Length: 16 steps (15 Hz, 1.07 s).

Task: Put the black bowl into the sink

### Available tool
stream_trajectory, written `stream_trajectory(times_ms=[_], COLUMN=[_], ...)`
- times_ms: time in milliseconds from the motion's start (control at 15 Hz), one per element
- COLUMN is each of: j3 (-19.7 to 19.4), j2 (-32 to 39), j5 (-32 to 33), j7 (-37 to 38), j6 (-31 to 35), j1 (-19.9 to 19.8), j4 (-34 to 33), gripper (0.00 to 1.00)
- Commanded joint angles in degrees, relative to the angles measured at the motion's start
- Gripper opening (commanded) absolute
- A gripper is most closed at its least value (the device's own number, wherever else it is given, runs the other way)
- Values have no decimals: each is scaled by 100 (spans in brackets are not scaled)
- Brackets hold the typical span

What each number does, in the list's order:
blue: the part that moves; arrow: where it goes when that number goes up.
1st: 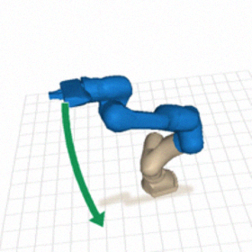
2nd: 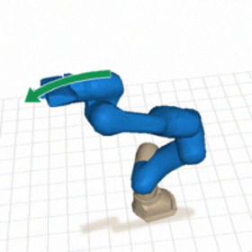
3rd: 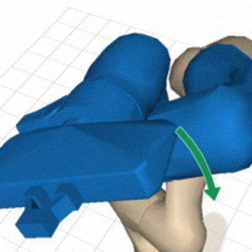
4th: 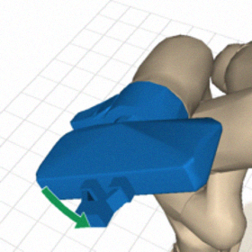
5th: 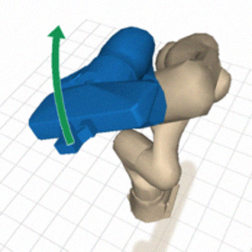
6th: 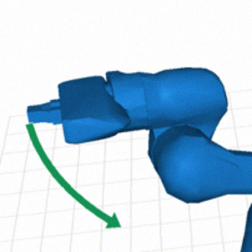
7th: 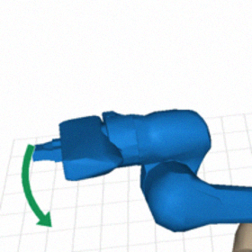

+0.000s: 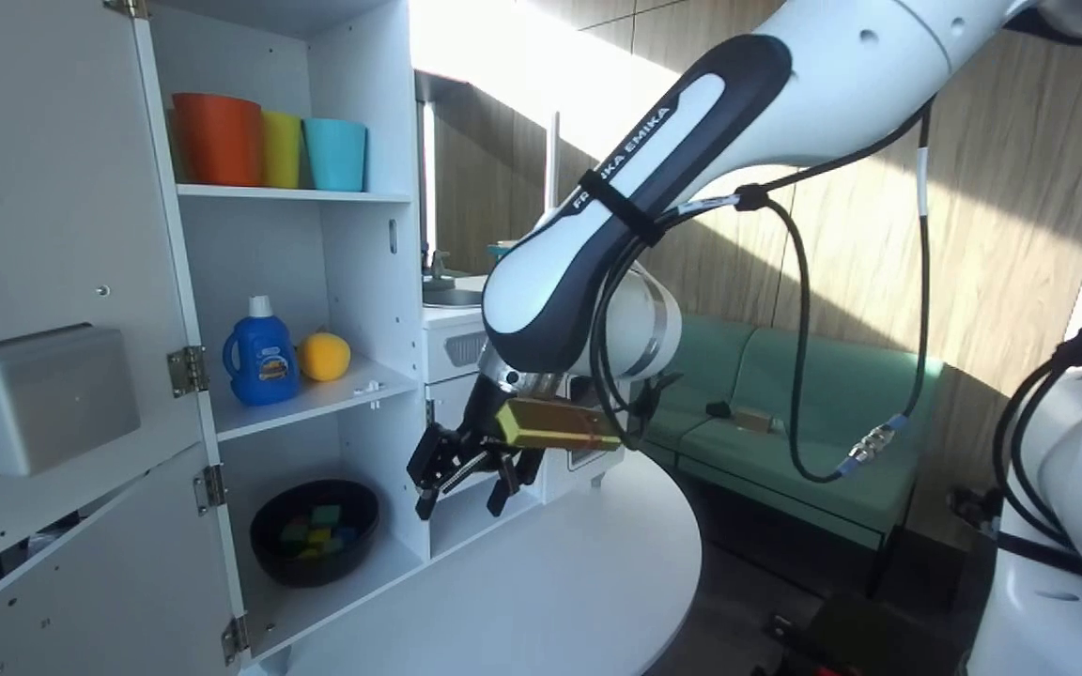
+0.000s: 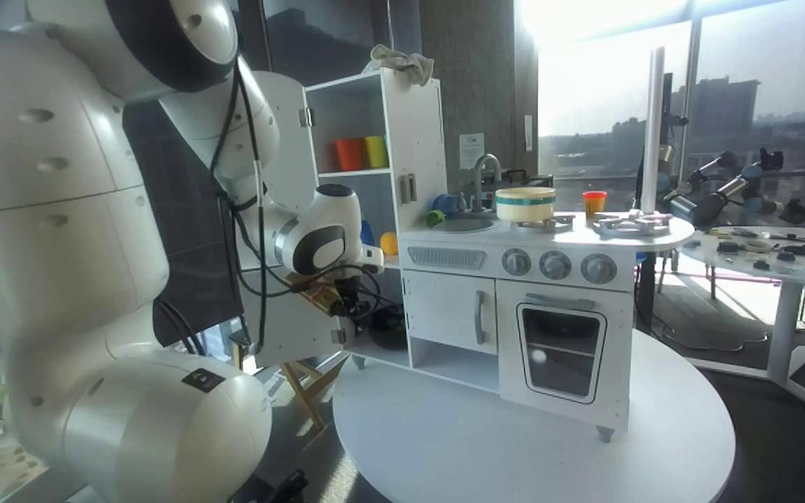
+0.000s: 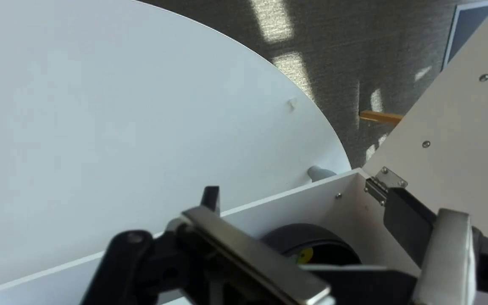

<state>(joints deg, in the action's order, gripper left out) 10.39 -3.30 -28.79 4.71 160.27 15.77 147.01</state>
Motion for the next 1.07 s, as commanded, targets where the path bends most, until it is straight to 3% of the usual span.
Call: stream_trajectory(times_ms=[0,133,400,1000], j3=[155,204,224,-109], j2=[937,1344,2219,3647], j5=[-1092,-1474,-1569,-487], j7=[-215,-166,186,1706], j6=[699,952,1386,2068], j1=[24,70,83,326], j4=[-740,-1102,-1743,-2792], gripper=[100,100,100,100])
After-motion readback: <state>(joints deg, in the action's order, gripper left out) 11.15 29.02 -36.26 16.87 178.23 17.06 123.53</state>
